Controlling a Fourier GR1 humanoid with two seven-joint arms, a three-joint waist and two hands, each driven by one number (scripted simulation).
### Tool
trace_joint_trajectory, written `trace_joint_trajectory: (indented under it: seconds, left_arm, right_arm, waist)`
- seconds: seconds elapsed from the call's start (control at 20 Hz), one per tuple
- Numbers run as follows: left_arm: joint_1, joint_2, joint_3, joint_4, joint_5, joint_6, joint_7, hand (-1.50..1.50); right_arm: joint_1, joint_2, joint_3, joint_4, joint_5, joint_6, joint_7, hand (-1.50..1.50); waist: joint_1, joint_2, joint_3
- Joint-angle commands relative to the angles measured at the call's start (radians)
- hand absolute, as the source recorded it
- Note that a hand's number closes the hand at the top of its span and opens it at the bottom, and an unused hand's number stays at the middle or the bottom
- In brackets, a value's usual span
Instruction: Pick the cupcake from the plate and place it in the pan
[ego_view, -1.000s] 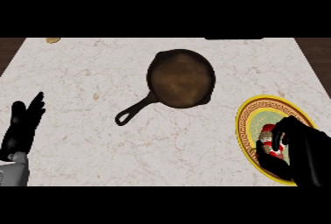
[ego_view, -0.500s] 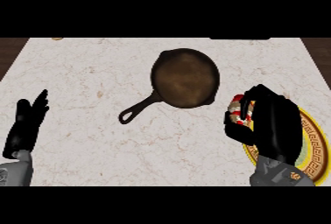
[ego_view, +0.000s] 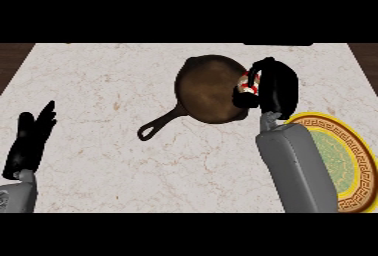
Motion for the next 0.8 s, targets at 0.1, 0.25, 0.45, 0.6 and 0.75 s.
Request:
trace_joint_trajectory:
  seconds: [0.1, 0.25, 0.45, 0.6, 0.75]
  left_arm:
    - [0.023, -0.027, -0.028, -0.012, -0.019, 0.006, -0.007, 0.00]
    - [0.003, -0.033, -0.024, -0.011, -0.029, 0.031, -0.025, 0.00]
    - [-0.013, -0.045, -0.050, -0.010, -0.037, 0.019, -0.022, 0.00]
    - [-0.055, -0.020, -0.034, 0.034, -0.032, 0.004, -0.012, 0.00]
    - [-0.044, -0.052, -0.062, 0.008, -0.047, 0.023, -0.018, 0.00]
  right_arm:
    - [-0.232, -0.007, -0.135, 0.412, -0.088, -0.134, -0.116, 1.50]
    - [-0.267, -0.017, -0.186, 0.614, -0.113, -0.254, -0.202, 1.50]
    - [-0.371, 0.001, -0.214, 0.804, -0.173, -0.318, -0.247, 1.50]
    - [-0.369, 0.000, -0.229, 0.901, -0.231, -0.393, -0.351, 1.50]
    - [-0.388, 0.001, -0.307, 0.921, -0.333, -0.378, -0.419, 1.50]
  waist:
    - [0.004, 0.002, 0.000]
    - [0.021, 0.010, 0.001]
    - [0.043, 0.017, 0.001]
    - [0.048, 0.023, 0.002]
    - [0.068, 0.031, 0.003]
